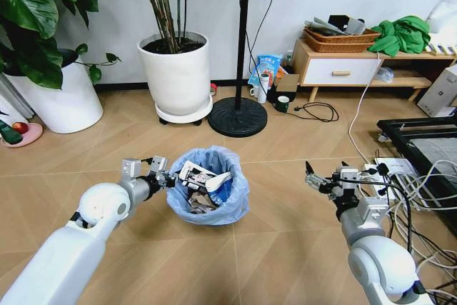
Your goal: Pick up the trash bin and place the garbage on the floor into it.
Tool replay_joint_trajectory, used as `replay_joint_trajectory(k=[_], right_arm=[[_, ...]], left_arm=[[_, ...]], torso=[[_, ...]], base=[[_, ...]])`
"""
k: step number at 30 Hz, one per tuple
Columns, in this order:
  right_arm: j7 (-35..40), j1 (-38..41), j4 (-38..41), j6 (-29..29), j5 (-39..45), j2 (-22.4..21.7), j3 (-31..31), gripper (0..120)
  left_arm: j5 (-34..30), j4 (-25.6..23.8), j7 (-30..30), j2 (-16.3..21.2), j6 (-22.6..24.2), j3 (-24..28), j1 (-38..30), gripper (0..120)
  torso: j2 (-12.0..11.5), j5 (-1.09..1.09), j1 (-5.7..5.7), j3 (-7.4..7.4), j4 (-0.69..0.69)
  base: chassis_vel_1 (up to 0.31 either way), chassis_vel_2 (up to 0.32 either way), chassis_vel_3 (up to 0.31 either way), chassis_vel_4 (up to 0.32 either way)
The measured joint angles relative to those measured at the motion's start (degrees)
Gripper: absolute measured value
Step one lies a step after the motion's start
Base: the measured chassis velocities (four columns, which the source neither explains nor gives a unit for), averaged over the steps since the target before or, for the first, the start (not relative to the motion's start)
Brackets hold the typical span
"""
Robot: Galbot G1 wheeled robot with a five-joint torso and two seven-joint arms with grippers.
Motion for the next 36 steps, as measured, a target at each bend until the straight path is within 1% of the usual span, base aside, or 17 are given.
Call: replay_joint_trajectory(k=[9, 16, 23, 36], right_arm=[[-0.65, -0.64, 0.11, 0.30, -1.28, 0.58, -0.17, 100], [-0.80, -0.94, 0.32, 0.37, -1.85, 0.62, -0.03, 100], [-1.08, -1.11, -0.32, 0.72, -2.49, 0.83, -0.18, 100], [-1.69, -1.01, -0.69, 1.11, -2.47, 0.24, -0.37, 100]], left_arm=[[0.00, -0.46, 0.00, 0.32, 0.00, -0.82, 0.90, 0], [-0.12, -1.13, 0.02, 0.74, 0.00, -1.52, 1.72, 0], [-0.11, -1.78, 0.02, 1.12, 0.00, -2.03, 2.63, 0], [-0.15, -2.14, 0.17, 1.44, 0.00, -2.68, 3.48, 0]], torso=[[0.00, -0.02, 0.00, 0.00, 0.02], [0.00, 0.01, 0.00, 0.00, -0.01], [0.00, 0.00, 0.00, 0.00, 0.00], [0.00, 0.00, 0.00, 0.00, 0.00]], base=[[0.086, 0.085, -0.086, -0.087], [0.055, 0.055, -0.067, -0.073], [0.084, 0.084, -0.063, -0.070], [0.109, 0.112, -0.121, -0.112]])
